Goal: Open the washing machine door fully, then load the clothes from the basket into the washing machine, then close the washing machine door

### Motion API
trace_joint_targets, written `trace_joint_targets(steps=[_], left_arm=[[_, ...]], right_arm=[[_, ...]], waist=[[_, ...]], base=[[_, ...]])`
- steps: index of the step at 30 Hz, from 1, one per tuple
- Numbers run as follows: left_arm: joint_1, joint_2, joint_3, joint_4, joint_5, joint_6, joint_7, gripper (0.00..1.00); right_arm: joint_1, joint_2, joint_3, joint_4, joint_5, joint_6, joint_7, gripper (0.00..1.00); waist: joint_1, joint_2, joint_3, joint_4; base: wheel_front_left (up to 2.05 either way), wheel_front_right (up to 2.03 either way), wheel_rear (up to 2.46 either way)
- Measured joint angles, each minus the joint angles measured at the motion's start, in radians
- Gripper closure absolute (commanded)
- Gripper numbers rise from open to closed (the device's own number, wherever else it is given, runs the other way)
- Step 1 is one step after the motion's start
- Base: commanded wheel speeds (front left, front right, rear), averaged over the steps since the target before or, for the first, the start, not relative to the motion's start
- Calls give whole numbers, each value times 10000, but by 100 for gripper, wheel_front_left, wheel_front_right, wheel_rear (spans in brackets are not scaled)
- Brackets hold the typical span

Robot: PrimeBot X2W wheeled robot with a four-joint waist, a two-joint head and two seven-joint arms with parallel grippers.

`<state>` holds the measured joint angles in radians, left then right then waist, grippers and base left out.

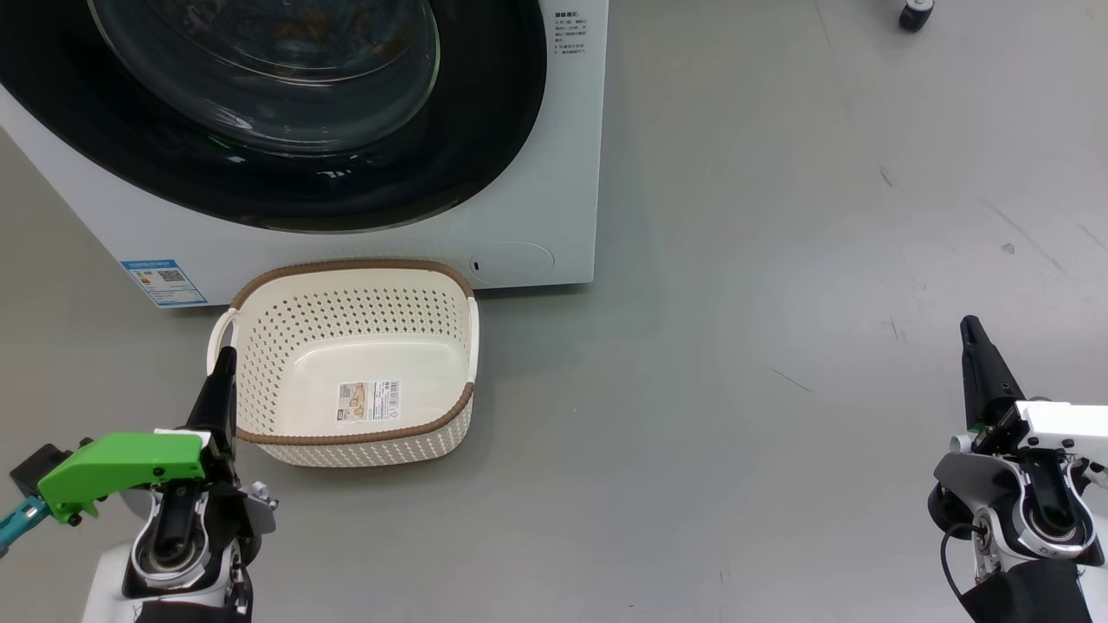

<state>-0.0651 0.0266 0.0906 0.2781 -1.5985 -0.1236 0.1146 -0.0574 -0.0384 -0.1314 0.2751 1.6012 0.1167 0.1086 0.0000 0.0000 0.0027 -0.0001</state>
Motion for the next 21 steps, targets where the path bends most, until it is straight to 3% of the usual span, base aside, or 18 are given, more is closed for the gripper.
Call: trace_joint_targets(steps=[21], left_arm=[[0, 0, -2, -2, -8, -2, 0, 100]], right_arm=[[-2, 2, -6, 0, 0, 2, 0, 100]], waist=[[0, 0, 1, 0]], base=[[0, 0, 0]])
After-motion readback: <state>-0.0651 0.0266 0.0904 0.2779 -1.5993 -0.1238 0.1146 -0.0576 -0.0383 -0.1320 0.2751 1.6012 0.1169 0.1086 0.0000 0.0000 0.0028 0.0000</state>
